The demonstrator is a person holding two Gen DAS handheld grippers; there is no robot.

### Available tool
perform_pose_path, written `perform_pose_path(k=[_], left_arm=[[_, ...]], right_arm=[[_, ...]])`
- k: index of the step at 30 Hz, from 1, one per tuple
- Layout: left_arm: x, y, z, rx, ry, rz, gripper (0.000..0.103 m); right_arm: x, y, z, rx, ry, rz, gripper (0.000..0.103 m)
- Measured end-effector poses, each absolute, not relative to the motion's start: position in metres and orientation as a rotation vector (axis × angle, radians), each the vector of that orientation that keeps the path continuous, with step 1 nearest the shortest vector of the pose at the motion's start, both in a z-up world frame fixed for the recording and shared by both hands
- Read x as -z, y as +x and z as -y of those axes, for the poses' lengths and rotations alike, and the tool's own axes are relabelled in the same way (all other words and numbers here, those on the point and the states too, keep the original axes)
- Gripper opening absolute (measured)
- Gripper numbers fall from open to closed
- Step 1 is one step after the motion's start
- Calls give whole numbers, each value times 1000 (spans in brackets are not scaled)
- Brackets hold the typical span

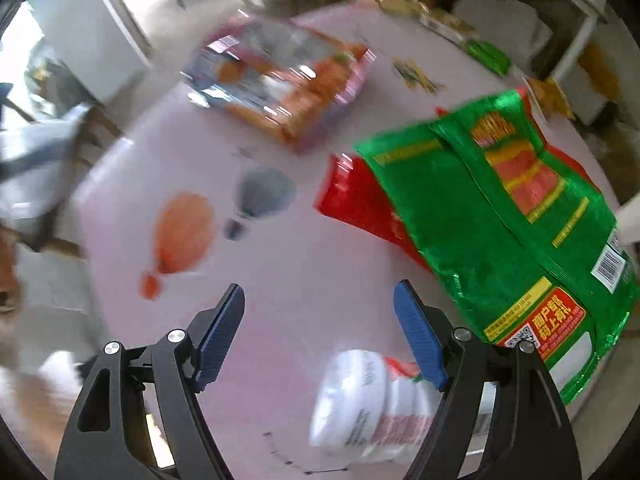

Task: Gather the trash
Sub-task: 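Release the green bag and grasp the red wrapper with the right gripper, then carry red wrapper and clear cup to the blue basket and open both grippers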

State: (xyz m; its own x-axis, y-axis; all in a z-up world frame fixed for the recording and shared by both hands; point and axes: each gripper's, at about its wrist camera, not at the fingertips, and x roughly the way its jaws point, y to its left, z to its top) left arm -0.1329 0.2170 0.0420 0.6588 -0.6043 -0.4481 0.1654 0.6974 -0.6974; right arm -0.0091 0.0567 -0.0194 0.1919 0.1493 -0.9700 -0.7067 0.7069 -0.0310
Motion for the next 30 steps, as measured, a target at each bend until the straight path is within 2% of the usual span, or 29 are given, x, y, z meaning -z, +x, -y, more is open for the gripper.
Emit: perform_pose_path(k=[9, 11, 12, 13, 16, 23, 30], left_arm=[[-44, -141, -220, 459, -629, -706, 68], [-41, -139, -224, 449, -641, -712, 68], [-40, -140, -224, 446, -643, -714, 68], [-39, -140, -225, 441, -645, -716, 68], [-37, -142, -227, 433, -646, -721, 68], [-42, -149, -228, 430, -641, -710, 68], [-55, -158, -219, 456, -636, -693, 68]], right_arm=[[19, -11, -94, -620, -686, -1075, 73], [26, -10, -103, -628, -726, -1077, 51], [28, -9, -105, -613, -746, -1071, 33], [31, -9, -107, -594, -762, -1063, 25], [30, -8, -107, -562, -735, -1049, 16], [-28, -27, -84, -638, -492, -1007, 8], [-90, -54, -28, -724, -199, -957, 8]])
